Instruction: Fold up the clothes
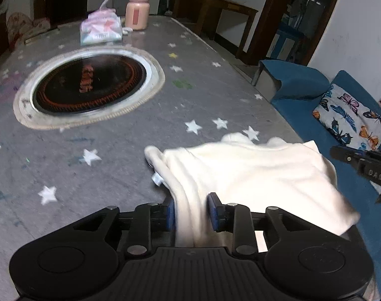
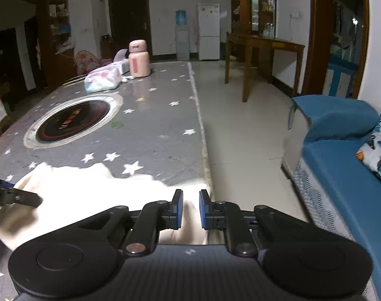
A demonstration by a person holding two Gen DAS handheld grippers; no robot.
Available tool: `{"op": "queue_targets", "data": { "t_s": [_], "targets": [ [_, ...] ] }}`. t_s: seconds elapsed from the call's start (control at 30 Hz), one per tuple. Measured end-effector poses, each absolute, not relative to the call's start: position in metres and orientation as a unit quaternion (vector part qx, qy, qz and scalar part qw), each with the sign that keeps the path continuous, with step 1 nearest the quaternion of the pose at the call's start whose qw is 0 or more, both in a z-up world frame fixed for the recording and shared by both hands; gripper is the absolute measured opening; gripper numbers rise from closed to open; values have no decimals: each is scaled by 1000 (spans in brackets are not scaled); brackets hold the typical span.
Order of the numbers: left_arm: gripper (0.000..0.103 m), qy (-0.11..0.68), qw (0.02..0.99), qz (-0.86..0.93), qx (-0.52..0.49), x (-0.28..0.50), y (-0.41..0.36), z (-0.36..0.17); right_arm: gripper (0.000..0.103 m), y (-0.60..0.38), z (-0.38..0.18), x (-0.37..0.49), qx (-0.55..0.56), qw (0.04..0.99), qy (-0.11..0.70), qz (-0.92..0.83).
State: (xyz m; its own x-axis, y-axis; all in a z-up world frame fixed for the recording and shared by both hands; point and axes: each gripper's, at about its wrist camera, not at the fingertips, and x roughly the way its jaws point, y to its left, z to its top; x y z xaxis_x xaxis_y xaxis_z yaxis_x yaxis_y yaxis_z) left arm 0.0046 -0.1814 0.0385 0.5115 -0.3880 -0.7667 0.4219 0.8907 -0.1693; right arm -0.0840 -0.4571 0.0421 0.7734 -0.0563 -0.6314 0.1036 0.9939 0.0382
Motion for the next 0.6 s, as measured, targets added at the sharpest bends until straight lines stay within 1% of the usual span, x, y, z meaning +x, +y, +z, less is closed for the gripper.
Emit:
{"op": "queue_targets", "data": {
  "t_s": [0.03, 0.17, 0.2, 0.4, 0.6],
  "targets": [
    [29, 430, 873, -228, 24, 6, -181, 41, 13, -458, 44, -84, 38, 942, 332, -39],
    [29, 422, 879, -221, 21, 13, -182, 48, 14, -452, 45, -76, 54, 939, 340, -2],
    [27, 422, 879, -224, 19, 16, -183, 49, 14, -449, 43, -72, 54, 938, 343, 6],
    [27, 426, 874, -234, 25, 28, -201, 43, 14, -434, 29, -49, 57, 932, 356, 34],
    [28, 414, 888, -198, 41, 32, -191, 45, 15, -434, 16, -38, 59, 928, 365, 32]
  ]
}}
